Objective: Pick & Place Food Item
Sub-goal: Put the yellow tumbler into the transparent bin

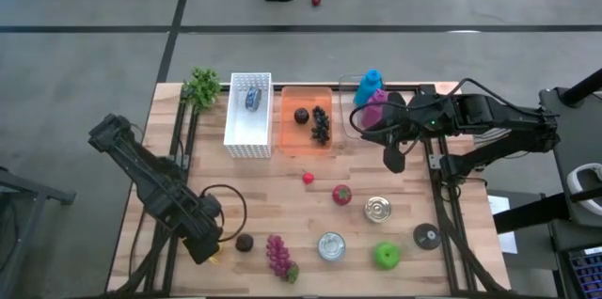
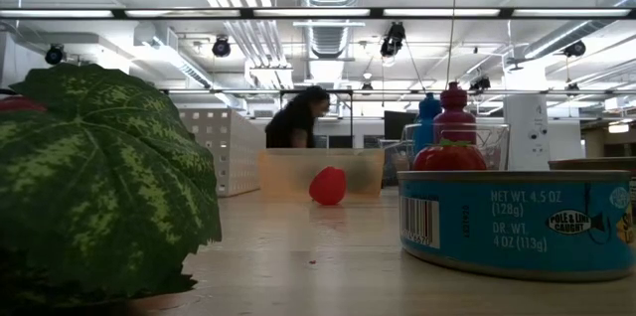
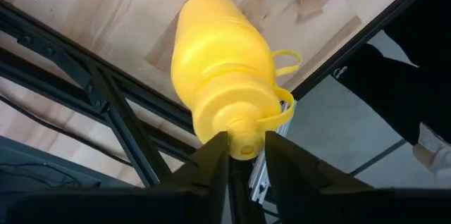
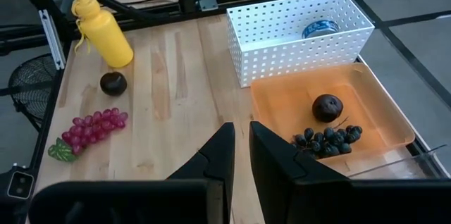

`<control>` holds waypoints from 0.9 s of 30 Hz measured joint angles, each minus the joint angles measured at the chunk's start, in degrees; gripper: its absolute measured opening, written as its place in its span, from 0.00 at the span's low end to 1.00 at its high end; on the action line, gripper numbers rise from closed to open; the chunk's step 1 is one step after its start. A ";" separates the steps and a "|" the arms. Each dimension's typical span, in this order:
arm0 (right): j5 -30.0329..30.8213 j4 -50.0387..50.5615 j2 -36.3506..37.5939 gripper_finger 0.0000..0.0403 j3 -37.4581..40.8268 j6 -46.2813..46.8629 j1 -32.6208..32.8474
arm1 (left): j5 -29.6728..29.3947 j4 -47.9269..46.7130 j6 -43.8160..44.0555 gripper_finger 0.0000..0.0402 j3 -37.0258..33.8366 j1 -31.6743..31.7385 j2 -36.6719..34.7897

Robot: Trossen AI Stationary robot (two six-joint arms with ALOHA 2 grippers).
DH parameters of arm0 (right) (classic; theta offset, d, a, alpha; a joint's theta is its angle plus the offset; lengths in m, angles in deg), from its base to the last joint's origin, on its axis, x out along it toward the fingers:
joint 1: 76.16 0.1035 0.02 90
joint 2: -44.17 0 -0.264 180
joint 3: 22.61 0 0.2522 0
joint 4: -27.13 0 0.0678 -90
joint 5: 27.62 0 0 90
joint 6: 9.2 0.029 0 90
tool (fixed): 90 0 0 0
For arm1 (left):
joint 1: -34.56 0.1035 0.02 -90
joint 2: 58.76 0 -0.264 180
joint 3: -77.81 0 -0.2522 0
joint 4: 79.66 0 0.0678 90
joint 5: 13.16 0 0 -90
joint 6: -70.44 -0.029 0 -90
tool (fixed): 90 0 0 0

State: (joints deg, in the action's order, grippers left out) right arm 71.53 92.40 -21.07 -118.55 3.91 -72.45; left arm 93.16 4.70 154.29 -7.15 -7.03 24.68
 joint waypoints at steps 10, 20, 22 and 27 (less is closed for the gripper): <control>0.00 0.00 -0.01 0.10 0.00 0.00 0.00 | 0.24 -0.01 0.16 0.20 -0.84 0.04 -0.16; 0.01 0.00 -0.01 0.10 0.00 0.00 0.00 | -0.12 -0.25 0.57 0.21 -0.95 0.04 -0.21; 0.00 0.00 -0.01 0.10 0.00 0.00 0.03 | -0.17 -0.27 0.57 0.21 -0.97 0.04 -0.21; 0.02 0.02 -0.01 0.10 0.00 0.00 0.04 | -0.20 -0.25 0.75 0.21 -1.08 0.07 -0.21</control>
State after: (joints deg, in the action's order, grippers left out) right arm 71.55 92.42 -21.09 -118.55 3.91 -72.41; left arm 92.96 4.45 155.03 -8.22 -6.96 24.48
